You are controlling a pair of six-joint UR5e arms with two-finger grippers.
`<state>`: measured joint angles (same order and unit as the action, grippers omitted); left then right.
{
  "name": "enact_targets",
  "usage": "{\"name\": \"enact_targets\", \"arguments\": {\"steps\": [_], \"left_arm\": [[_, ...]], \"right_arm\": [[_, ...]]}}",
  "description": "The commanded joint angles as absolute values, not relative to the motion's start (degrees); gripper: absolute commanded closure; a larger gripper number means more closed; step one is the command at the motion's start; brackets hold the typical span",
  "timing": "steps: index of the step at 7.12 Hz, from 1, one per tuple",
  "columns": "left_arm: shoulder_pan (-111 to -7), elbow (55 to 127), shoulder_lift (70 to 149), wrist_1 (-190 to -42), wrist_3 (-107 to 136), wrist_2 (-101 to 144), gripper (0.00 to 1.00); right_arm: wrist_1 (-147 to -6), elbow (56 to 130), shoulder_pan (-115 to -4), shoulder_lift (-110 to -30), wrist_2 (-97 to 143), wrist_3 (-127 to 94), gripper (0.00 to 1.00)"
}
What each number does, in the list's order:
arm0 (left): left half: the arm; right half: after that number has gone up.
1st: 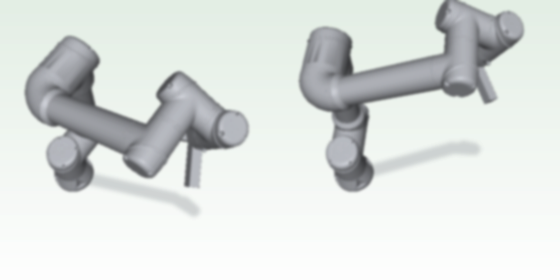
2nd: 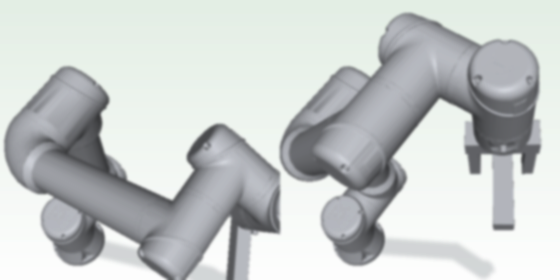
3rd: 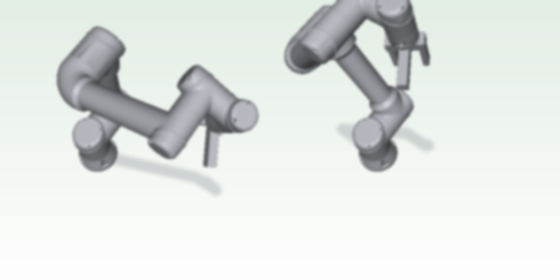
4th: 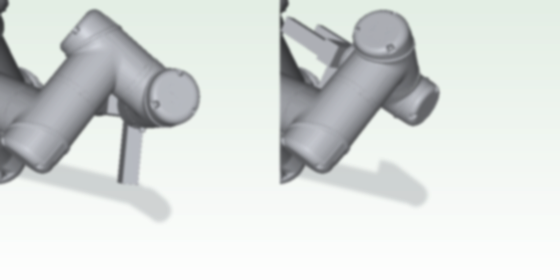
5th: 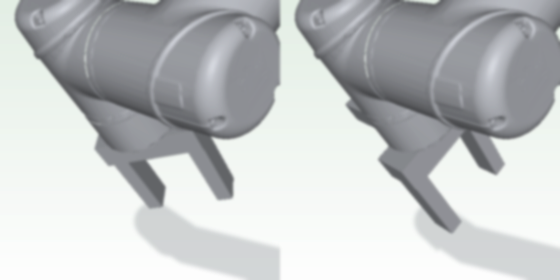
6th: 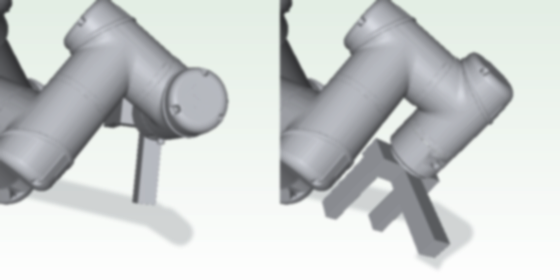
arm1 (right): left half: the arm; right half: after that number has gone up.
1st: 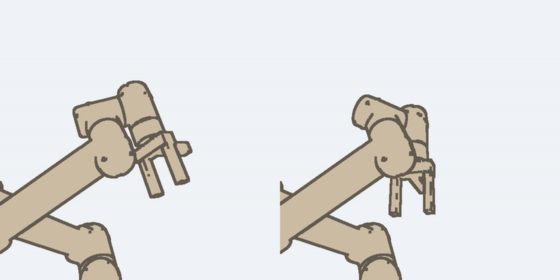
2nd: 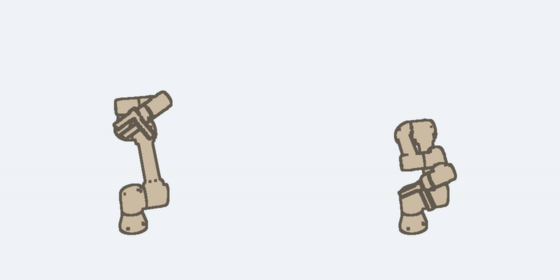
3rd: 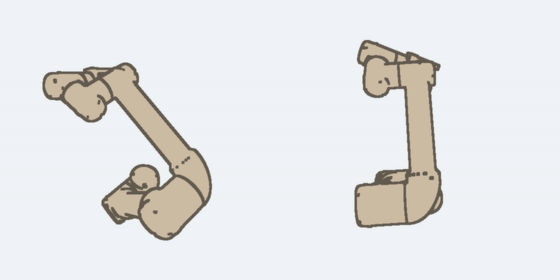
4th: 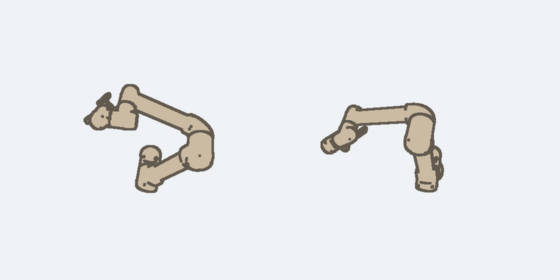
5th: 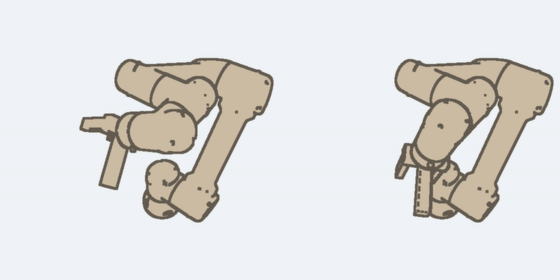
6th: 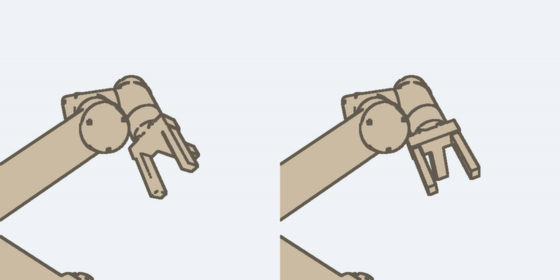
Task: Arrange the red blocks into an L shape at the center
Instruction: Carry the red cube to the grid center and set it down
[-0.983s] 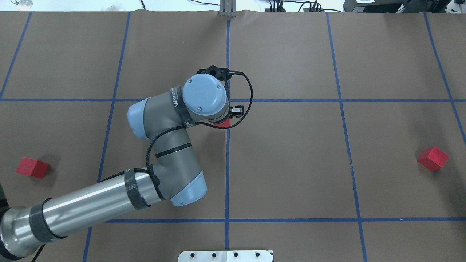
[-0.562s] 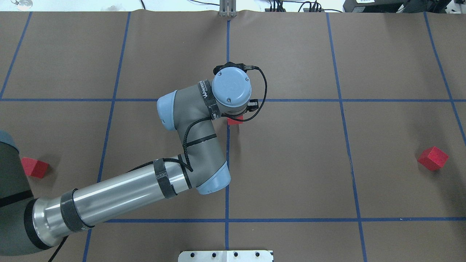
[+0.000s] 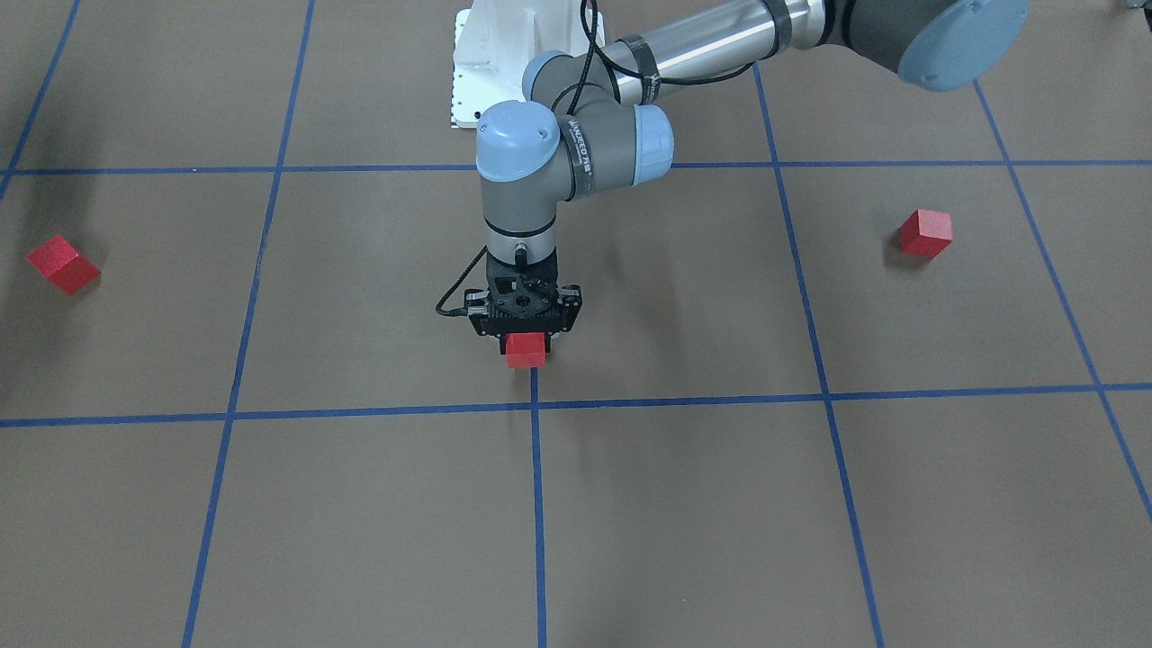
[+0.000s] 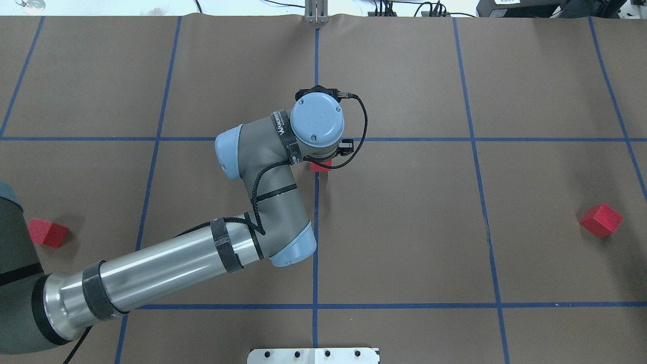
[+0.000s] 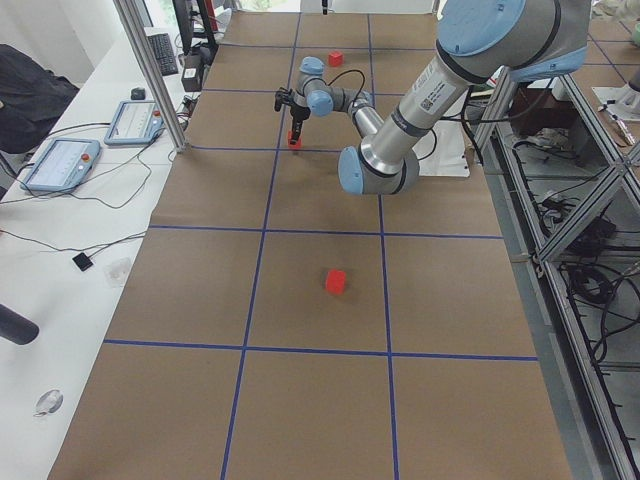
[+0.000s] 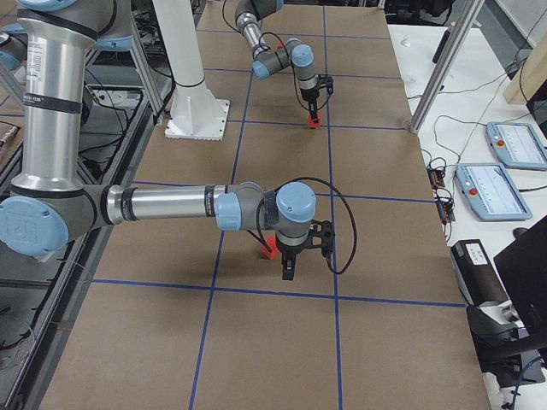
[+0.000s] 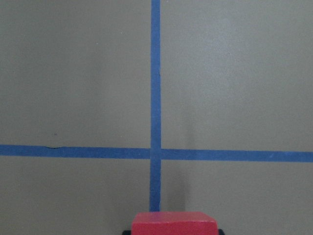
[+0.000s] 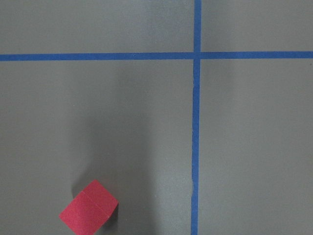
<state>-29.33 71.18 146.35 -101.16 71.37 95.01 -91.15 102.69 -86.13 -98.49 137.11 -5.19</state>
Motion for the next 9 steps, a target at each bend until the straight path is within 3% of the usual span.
{"name": "enact_targets", "arguments": {"steps": [1,5,6,7,9], "left_arm": [[-29.27,71.02,146.25,-101.25,71.8,95.01,1.0],[-29.44,70.66,145.37,-101.25,71.72,94.92,1.0],[-29.62,70.66,145.37,-101.34,71.28,94.92,0.35],[-29.62,70.75,145.37,-101.42,71.37,94.92,0.01],[-30.58,71.45,145.46,-102.48,71.45,95.1,0.0]], "right_arm": [[-91.14,102.48,-86.13,-98.44,137.11,-5.1,0.01],[-91.14,102.48,-86.13,-98.44,137.11,-5.19,0.01],[-90.27,102.39,-86.13,-98.44,137.11,-5.27,0.01],[-90.09,102.13,-86.13,-98.44,137.11,-5.27,0.01],[-90.0,102.91,-86.13,-96.96,137.11,-5.01,0.01]]}}
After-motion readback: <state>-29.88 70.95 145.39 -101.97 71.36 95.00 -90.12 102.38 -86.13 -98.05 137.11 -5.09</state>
